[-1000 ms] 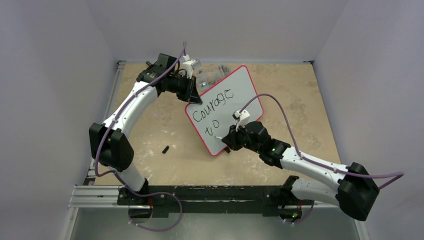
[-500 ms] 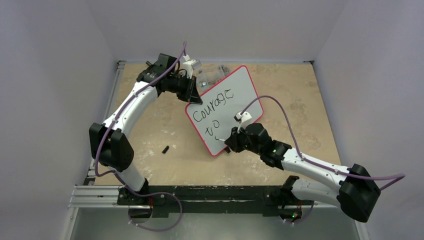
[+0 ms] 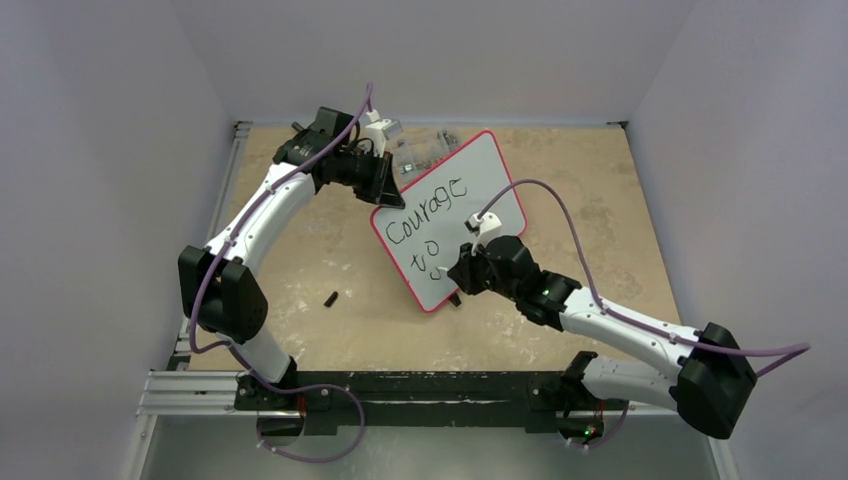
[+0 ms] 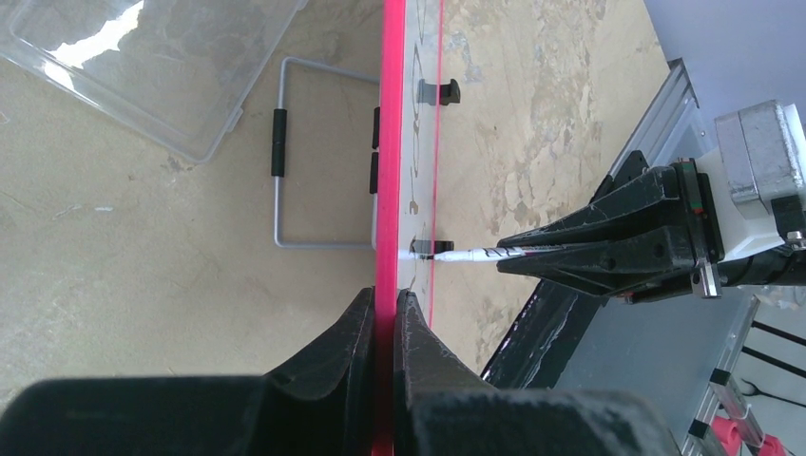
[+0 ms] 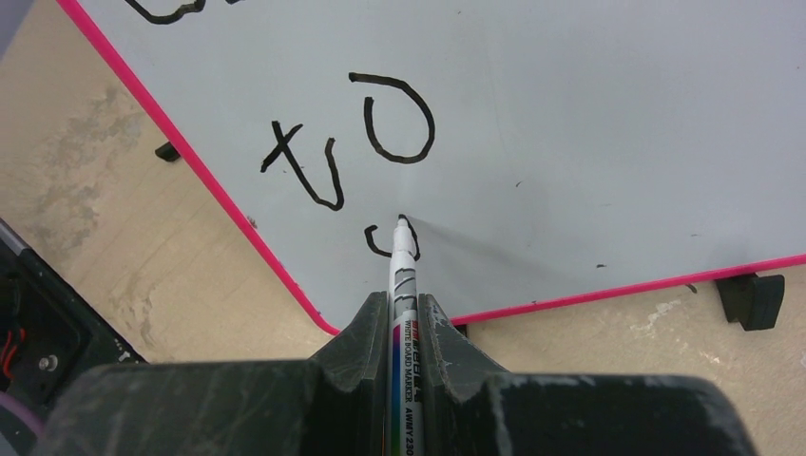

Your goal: Write a sentence on the whiteboard

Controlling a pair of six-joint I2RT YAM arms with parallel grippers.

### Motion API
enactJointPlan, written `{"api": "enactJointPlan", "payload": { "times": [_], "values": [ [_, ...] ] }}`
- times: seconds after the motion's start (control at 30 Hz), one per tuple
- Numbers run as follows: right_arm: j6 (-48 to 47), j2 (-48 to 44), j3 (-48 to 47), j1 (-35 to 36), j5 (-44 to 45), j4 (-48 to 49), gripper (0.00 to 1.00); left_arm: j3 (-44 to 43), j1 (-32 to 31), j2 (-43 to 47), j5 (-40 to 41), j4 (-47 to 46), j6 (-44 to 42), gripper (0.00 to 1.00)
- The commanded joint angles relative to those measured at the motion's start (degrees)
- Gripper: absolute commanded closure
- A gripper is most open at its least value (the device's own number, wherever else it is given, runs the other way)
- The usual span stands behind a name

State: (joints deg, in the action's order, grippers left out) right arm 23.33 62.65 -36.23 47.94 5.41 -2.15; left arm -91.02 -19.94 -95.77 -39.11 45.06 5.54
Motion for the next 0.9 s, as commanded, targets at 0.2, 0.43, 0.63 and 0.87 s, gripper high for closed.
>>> {"api": "enactJointPlan", "payload": {
  "times": [0.2, 0.43, 0.63, 0.87],
  "values": [
    [-1.9, 1.9, -1.9, 0.0, -2.0, 3.5, 1.00, 0.2, 0.6, 2.4, 3.0, -2.2, -0.4, 1.00],
    [-1.6, 0.9, 0.2, 0.0, -4.4, 4.5, 1.00, 0.1, 0.9, 2.4, 2.8, -2.2, -0.2, 1.00],
    [-1.8, -1.0, 1.0, 0.0, -4.2, 3.9, 1.00, 0.1, 0.9, 2.5, 2.9, -2.2, -0.2, 1.00],
    [-0.7, -5.9, 1.5, 0.0, -0.3, 2.3, 1.00, 0.2, 0.9, 2.6, 3.0, -2.2, -0.3, 1.00]
  ]
}}
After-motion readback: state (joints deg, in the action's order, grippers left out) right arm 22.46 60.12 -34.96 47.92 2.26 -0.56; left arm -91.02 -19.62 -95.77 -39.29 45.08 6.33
